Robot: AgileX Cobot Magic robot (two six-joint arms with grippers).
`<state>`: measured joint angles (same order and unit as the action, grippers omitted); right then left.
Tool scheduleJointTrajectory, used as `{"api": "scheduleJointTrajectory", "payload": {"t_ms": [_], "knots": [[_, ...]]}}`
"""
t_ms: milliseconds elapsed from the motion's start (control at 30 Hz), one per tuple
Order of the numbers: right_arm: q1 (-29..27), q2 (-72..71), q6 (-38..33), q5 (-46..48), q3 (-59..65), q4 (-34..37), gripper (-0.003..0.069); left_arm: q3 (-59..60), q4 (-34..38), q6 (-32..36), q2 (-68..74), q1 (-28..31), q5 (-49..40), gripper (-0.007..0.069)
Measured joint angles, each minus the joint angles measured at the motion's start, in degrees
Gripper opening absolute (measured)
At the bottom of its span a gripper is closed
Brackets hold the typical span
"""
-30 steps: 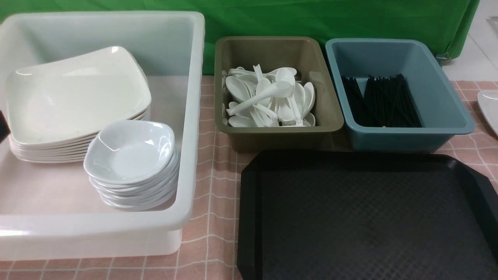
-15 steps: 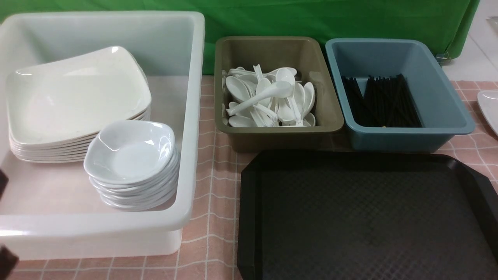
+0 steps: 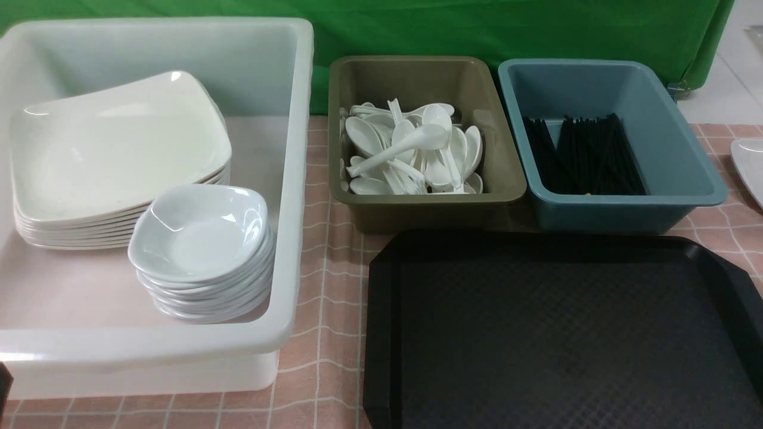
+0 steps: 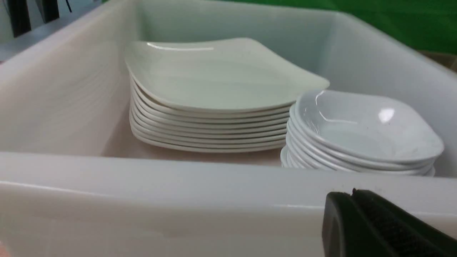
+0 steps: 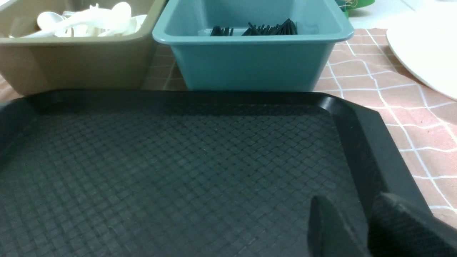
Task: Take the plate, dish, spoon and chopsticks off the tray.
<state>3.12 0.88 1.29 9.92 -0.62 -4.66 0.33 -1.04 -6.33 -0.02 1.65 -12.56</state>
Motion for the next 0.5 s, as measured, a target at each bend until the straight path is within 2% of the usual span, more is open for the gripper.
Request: {"api": "scheduleJointTrajectory", "payload": {"t_ms": [67,500], "knots": [[0.00,0.00,0.00,0.00,0.00,0.00,0.0240,0.00,0.69,1.61,0.00,0.00,-0.59,0.0004],[0.00,0.00,0.00,0.00,0.00,0.00,0.0240,0.00,1.47,1.91,0.00,0.00,-0.79,0.0004]]}}
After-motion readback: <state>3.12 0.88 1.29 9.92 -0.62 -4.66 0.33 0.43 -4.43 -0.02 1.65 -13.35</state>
